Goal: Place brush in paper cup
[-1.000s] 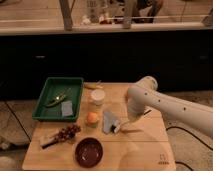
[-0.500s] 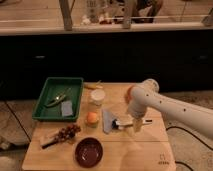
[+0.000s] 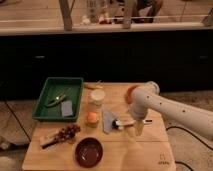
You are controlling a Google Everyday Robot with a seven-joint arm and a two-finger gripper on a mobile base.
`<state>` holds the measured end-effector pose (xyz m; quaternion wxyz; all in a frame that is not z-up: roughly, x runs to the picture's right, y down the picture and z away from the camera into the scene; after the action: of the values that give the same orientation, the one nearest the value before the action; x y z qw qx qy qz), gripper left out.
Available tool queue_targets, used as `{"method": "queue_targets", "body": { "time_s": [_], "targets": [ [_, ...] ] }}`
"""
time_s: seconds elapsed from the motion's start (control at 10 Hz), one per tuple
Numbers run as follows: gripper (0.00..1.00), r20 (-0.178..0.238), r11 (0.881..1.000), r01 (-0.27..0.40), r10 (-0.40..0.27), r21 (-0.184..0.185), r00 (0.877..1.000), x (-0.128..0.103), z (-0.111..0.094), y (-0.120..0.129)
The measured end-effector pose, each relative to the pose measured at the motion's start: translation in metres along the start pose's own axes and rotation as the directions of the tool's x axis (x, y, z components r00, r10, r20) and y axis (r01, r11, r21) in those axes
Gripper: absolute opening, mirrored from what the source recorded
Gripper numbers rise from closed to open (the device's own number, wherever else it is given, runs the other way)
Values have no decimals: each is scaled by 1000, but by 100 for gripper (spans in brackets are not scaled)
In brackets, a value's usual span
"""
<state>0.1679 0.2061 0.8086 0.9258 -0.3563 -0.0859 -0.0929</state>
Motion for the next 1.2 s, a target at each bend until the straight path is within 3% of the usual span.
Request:
{"method": "queue_targets", "body": {
  "time_s": [0.2,0.4,1.2],
  "targets": [
    [80,-1,1000,-18,18,11,1000,2,13,0],
    [78,-5,998,-34,35,45,999,4,24,-4],
    [3,-20,996,-57,58,75,998,9,36,-15]
  ]
}}
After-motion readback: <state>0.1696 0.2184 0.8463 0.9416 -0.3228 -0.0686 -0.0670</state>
